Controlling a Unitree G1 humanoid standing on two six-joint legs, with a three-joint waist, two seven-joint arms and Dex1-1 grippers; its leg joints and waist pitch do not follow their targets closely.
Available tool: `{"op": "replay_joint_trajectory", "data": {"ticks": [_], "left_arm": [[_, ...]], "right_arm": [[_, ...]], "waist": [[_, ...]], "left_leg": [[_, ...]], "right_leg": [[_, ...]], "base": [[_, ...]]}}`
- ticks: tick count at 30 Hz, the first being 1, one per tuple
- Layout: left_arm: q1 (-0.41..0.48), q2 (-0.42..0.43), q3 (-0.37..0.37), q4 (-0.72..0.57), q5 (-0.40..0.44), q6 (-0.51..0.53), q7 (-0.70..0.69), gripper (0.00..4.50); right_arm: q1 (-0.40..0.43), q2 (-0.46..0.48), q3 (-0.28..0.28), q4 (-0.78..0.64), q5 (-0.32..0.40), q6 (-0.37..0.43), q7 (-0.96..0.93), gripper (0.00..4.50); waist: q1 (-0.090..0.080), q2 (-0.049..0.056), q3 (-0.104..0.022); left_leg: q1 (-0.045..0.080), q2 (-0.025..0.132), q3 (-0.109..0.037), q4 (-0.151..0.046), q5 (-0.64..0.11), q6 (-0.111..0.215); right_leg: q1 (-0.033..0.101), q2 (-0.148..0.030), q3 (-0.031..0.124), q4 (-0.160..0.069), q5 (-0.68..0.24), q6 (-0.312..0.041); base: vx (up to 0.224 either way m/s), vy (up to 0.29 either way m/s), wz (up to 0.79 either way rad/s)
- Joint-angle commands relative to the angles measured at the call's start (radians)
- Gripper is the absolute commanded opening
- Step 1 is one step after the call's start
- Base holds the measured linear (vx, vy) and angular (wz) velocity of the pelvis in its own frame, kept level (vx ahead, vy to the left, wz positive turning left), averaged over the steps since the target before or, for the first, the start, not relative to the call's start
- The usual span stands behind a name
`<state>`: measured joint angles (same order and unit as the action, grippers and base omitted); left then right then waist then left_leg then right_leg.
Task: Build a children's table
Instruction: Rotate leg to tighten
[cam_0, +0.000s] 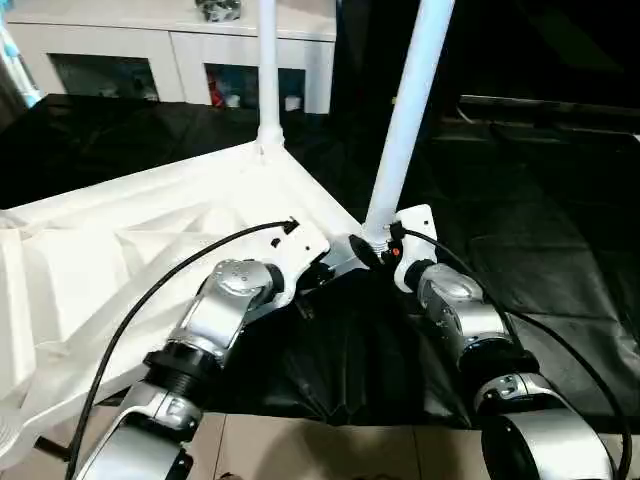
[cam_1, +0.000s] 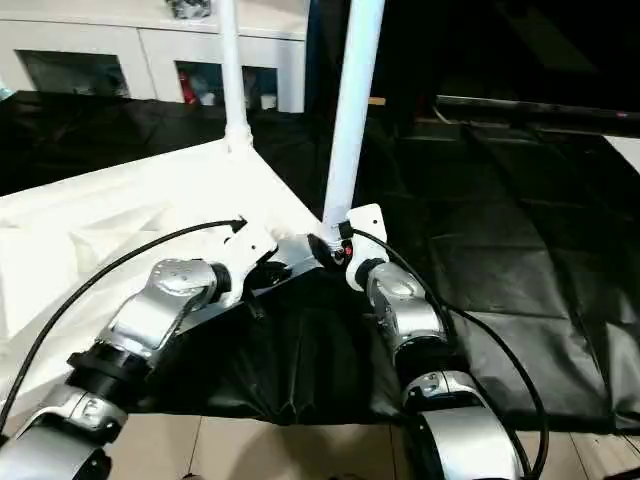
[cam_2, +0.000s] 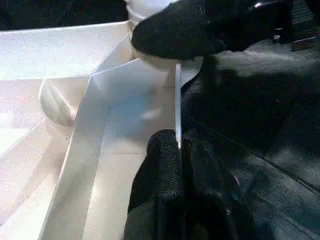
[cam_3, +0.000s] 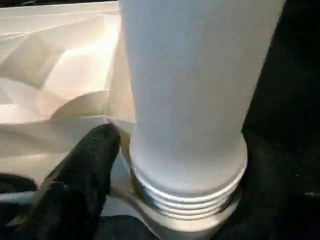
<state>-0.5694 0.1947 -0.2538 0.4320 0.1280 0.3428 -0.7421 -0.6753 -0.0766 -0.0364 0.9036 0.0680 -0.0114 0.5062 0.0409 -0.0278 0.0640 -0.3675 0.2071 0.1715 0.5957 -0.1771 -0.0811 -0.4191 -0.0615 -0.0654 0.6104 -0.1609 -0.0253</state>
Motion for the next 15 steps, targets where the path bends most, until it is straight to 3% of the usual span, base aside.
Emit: {"op": "replay_joint_trajectory", "data": {"ticks": [1,8,14,15], "left_arm": [[0.01,-0.012,-0.027,-0.078,-0.071,-0.071,-0.071,0.0],[0.051,0.079,-0.025,-0.132,-0.104,-0.102,-0.212,0.0],[0.069,0.15,-0.022,-0.164,-0.136,-0.118,-0.318,0.0],[0.076,0.17,-0.021,-0.169,-0.146,-0.122,-0.35,0.0]], "right_arm": [[-0.003,0.002,0.065,-0.042,-0.009,-0.018,0.109,4.0],[0.015,-0.122,0.095,-0.065,-0.015,-0.029,0.316,4.0],[0.065,-0.221,0.153,-0.158,0.015,0.001,0.561,4.0],[0.078,-0.24,0.164,-0.184,0.023,0.009,0.605,3.84]], "waist": [[0.004,-0.008,-0.078],[0.009,-0.005,-0.074],[0.017,-0.004,-0.075],[0.018,-0.005,-0.075]], "left_leg": [[0.002,0.019,0.001,-0.061,-0.167,0.058],[0.006,0.02,0.002,-0.062,-0.198,0.062],[0.007,0.022,0.002,-0.061,-0.189,0.068],[0.006,0.022,0.003,-0.061,-0.187,0.069]], "right_leg": [[0.066,-0.071,0.042,-0.069,-0.235,-0.202],[0.061,-0.069,0.043,-0.075,-0.281,-0.199],[0.062,-0.068,0.044,-0.071,-0.252,-0.206],[0.062,-0.069,0.044,-0.071,-0.252,-0.207]], "base": [[0.0,0.0,0.0],[0.0,0.0,0.0],[0.0,0.0,0.0],[0.0,0.0,0.0]]}}
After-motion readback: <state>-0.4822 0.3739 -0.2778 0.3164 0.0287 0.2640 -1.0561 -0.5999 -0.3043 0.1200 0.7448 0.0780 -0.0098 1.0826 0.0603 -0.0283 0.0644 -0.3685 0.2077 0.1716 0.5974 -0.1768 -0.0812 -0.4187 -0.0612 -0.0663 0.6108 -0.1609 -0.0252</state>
